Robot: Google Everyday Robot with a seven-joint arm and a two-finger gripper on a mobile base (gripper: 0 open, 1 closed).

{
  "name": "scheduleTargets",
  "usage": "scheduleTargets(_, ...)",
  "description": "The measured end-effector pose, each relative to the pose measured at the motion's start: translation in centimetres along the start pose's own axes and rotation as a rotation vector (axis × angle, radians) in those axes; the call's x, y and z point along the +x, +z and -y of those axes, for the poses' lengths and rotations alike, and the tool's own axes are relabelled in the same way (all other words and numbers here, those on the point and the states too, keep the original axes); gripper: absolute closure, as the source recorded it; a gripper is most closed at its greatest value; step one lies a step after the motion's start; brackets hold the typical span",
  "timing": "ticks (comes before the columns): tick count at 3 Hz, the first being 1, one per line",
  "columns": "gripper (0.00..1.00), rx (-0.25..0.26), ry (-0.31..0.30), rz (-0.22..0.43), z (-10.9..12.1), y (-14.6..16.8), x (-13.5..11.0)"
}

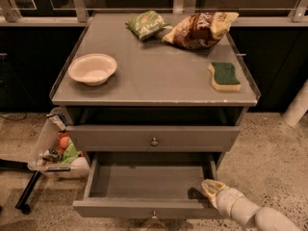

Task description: Open middle drawer

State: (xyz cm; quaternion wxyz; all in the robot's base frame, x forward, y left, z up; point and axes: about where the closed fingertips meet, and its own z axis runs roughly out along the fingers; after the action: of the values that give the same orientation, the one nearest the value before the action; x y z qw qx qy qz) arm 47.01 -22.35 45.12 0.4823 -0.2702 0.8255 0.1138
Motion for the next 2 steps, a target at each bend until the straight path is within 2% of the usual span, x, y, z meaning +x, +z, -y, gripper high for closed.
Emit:
scheduleTargets(1, 0.57, 0.198, 0.039, 0.143, 4.9, -3.3, -4.8)
scheduleTargets(2, 0.36, 0.212, 0.04, 0.182, 5.1, -4.0, -7.0)
